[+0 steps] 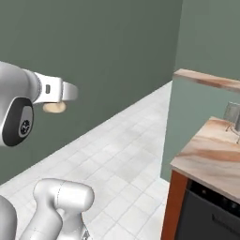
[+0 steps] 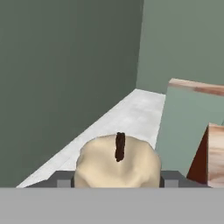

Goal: Get the candle and the beer from the cabinet and move them to the dining counter.

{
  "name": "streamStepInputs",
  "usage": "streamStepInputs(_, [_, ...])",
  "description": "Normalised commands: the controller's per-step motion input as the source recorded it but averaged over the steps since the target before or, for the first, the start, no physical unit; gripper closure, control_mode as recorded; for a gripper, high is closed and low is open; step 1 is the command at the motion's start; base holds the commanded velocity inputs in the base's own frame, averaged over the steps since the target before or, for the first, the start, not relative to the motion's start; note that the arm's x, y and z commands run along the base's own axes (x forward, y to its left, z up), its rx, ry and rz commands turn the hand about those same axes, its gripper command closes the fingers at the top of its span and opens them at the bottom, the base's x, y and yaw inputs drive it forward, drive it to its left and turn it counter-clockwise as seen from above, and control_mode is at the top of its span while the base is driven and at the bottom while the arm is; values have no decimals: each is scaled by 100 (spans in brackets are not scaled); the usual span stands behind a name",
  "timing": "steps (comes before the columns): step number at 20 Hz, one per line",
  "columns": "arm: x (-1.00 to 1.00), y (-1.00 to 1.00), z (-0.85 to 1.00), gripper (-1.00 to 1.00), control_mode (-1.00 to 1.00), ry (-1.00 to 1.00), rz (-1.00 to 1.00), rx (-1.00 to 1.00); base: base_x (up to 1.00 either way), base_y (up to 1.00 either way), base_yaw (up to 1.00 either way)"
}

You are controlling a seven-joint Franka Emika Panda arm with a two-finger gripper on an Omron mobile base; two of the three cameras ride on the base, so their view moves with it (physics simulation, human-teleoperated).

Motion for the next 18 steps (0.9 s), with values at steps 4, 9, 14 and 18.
streamStepInputs(4, [0,0,0,100,100,0,0,0,51,62,-76])
streamStepInputs(9, [0,0,0,100,100,0,0,0,77,82,-67])
streamStepInputs(14, [0,0,0,100,100,0,0,0,82,99,-54])
streamStepInputs(18, [0,0,0,100,100,0,0,0,97,100,-40])
